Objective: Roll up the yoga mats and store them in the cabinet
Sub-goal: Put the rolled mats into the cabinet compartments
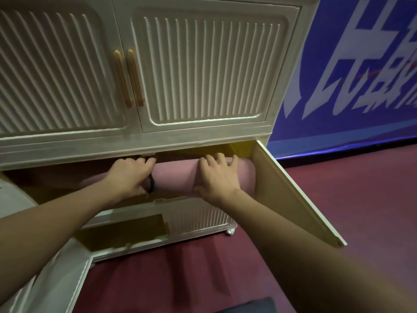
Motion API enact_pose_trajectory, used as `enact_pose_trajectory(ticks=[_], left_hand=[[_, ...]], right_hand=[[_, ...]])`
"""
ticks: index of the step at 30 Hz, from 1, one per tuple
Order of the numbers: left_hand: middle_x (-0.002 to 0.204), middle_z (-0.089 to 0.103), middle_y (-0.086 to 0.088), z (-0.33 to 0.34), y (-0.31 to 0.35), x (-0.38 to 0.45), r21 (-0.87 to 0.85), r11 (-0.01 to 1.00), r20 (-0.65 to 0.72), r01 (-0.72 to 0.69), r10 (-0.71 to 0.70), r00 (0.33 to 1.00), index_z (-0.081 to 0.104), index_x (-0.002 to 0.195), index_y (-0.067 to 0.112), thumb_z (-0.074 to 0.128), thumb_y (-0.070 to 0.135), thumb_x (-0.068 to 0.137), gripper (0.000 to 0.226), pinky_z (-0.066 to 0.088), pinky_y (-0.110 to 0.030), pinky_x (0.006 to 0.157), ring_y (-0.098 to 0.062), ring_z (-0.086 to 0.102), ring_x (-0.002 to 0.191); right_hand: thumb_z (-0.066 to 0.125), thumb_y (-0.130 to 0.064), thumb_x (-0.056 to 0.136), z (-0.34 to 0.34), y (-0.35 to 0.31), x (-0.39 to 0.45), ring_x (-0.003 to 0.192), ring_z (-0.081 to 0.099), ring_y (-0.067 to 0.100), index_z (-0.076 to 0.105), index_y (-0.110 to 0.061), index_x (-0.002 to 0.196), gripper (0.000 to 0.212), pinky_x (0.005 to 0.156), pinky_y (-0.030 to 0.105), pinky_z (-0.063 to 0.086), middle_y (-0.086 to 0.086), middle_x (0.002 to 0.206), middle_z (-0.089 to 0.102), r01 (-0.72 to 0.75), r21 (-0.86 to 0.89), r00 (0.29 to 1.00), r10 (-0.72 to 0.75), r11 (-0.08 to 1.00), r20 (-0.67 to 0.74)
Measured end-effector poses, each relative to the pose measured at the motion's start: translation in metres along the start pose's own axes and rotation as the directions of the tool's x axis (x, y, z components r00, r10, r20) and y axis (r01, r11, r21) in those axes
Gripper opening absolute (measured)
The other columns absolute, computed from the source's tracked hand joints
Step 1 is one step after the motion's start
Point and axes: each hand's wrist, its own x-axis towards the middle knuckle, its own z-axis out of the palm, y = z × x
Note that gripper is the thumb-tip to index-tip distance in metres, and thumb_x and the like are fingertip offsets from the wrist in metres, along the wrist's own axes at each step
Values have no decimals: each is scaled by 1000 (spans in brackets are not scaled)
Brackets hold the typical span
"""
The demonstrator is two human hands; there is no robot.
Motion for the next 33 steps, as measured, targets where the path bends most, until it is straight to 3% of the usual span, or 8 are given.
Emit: enact_pose_trajectory(ticks=[7,10,12,14,19,22,27,33], left_hand=[[99,58,6,28,9,47,-279,930,340,240,-138,930,53,101,27,76,57,84,42,49,-30,75,-21,65,110],[122,64,-1,50,26,56,-289,918,392,271,-145,909,58,123,23,77,59,81,58,50,-31,82,-25,61,119],[148,47,-8,62,36,59,-287,917,344,276,-171,923,34,155,22,80,58,78,97,51,-38,96,-32,50,135],[163,21,-14,61,44,64,-263,926,278,270,-195,941,1,164,19,81,56,78,122,41,-44,110,-38,32,147],[168,8,-13,70,47,60,-318,894,276,317,-233,932,3,164,18,68,45,89,103,22,-47,122,-40,12,154],[148,47,-10,71,63,41,-370,868,247,330,-250,936,38,150,17,67,45,89,73,36,-47,114,-34,46,137],[169,9,-10,68,100,-1,-356,892,150,278,-239,959,-4,162,12,62,52,92,105,-3,-60,125,-36,5,156],[173,0,-6,86,70,-23,-382,885,341,266,-133,931,-6,164,20,51,50,100,91,2,-51,128,-34,-4,158]], right_hand=[[64,-16,91,35,9,42,134,37,34,48,-20,138,50,110,67,24,4,137,52,-47,-101,993,58,994,101],[59,-11,93,46,7,56,130,46,32,54,-19,132,41,110,63,27,4,132,57,-71,-140,952,109,988,287],[58,-10,95,59,10,62,130,46,34,51,-15,136,42,108,56,36,9,134,55,-99,-65,924,116,993,364],[55,-15,98,70,14,64,132,42,42,39,-11,145,50,106,51,41,17,138,49,-129,67,918,94,989,386],[60,-29,91,78,-1,25,124,52,45,18,-24,149,72,101,54,47,13,145,35,-78,299,939,-31,951,343],[59,-29,89,77,-2,-11,129,50,39,30,-21,147,65,102,50,46,9,148,37,-9,254,904,-101,967,415],[58,-29,92,72,-16,-66,132,49,34,37,-16,149,62,106,45,45,8,149,40,-113,303,872,-52,946,488],[59,-36,91,77,-84,-111,132,46,33,46,-18,142,56,108,45,43,6,143,43,-88,442,861,-155,893,485]])
